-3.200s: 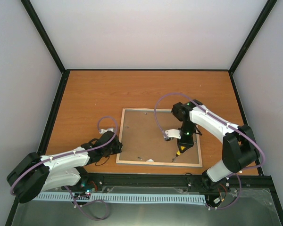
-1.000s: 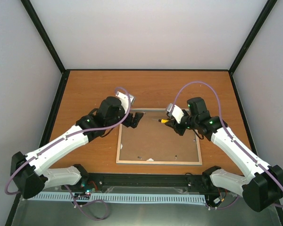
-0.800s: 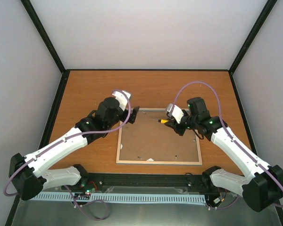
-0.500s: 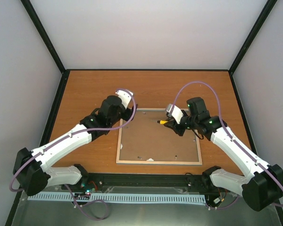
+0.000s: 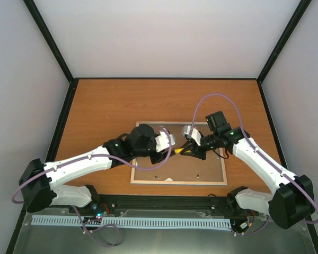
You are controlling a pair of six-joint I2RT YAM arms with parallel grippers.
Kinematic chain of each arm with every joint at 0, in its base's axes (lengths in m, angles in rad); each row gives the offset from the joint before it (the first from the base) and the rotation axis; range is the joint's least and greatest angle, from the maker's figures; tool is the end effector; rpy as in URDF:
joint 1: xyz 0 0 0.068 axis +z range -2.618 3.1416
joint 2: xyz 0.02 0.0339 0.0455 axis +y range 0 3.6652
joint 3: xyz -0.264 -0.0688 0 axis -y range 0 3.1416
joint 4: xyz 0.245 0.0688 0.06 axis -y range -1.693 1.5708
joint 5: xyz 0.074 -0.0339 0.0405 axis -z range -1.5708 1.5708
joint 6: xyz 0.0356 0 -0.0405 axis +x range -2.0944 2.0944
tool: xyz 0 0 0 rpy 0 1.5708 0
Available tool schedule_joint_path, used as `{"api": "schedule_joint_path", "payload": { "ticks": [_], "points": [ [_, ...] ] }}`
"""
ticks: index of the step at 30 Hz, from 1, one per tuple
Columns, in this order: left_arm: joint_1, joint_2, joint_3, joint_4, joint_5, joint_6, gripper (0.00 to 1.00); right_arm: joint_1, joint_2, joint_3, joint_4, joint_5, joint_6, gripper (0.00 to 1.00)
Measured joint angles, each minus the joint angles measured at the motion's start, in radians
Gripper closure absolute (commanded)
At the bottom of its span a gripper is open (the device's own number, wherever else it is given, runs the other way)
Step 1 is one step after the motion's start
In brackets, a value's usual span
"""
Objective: Take the photo out of the frame
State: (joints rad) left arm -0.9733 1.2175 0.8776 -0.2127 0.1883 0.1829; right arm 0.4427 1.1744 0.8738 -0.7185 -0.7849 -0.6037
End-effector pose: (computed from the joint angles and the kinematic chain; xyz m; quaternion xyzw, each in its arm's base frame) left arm 0.1477 -0.2290 0.2789 0.5134 0.7030 -0.2626 0.4162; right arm 0.1897 0.1178 0.2573 -0.5344 0.7181 0.3466 0.2804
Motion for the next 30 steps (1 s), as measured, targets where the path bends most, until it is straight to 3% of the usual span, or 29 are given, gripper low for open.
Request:
{"api": "schedule_joint_path", "payload": {
  "ticks": [16,24,27,30],
  "points": [
    [-0.027,0.097,0.002,-0.08,0.03,0.074,0.69,0.0,0.013,0.01,-0.081,-0.115,-0.089,0.94],
    [-0.035,0.117,0.002,-0.074,0.037,0.075,0.88,0.0,0.026,0.011,-0.094,-0.112,-0.096,0.91],
    [-0.037,0.117,0.002,-0.074,0.042,0.079,0.93,0.0,0.03,0.014,-0.094,-0.114,-0.096,0.86],
    [-0.037,0.108,-0.003,-0.072,0.04,0.069,0.94,0.0,0.033,0.019,-0.095,-0.118,-0.095,0.65]
  ]
}}
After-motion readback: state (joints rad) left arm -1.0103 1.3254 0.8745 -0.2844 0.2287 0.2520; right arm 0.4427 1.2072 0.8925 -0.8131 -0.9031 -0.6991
